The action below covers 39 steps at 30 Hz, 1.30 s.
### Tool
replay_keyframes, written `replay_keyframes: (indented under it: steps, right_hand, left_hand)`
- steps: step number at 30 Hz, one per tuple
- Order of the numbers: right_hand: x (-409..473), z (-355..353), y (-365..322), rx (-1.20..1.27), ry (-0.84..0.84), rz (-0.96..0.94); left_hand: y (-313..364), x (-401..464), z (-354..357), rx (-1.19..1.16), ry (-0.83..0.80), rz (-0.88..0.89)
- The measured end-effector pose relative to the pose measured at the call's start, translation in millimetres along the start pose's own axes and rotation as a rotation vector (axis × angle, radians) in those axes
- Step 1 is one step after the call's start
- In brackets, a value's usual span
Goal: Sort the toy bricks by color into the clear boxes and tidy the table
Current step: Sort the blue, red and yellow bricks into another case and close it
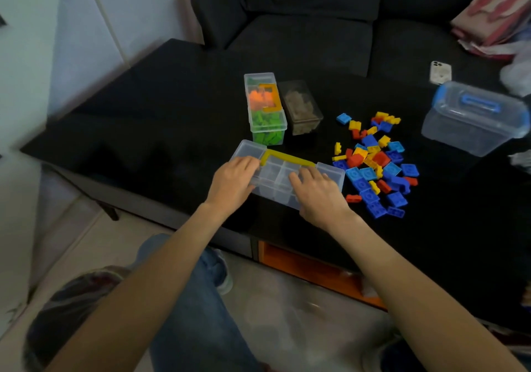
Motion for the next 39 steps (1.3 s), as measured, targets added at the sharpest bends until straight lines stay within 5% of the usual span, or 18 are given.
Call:
replay_keyframes:
  steps: [15, 19, 23, 27, 30, 39]
  right_hand:
    - [-18.4, -15.3, 38.4, 0.281, 0.222, -0.037]
    - [-17.1, -23.7, 65.6, 0.706, 0.465, 0.253]
    - [3.4, -2.5, 73.0, 1.045, 0.376, 0.520]
    - [26.4, 8.7, 68.1, 0.988, 0.410, 0.651]
    - [40.5, 10.0, 61.5, 0.963, 0.363, 0.581]
    - [86.4, 10.1, 55.3, 0.897, 0.110, 0.361]
  left_hand:
    - [-11.4, -2.0, -55.4, -0.143, 0.022, 0.017]
    - [-13.2, 4.7, -59.1, -0.285, 0.149, -0.183]
    - [4.1, -4.3, -53.6, -0.233, 0.285, -0.293]
    - [22.8, -27.3, -21.6, -0.106, 0.002, -0.036]
    - [22.7, -38.4, 3.9, -0.041, -0.210, -0.044]
    - [-6.6, -28.4, 13.9, 0.006, -0.373, -0.123]
Point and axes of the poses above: each hand's wrist, its own x-axis towards the middle knuckle, its own z-axis out of the palm, y = z × x, the point moved 1 cm from there along x, towards the middle knuckle, and after that the axes turned 5 degrees about -z, right-handed, at the moved point
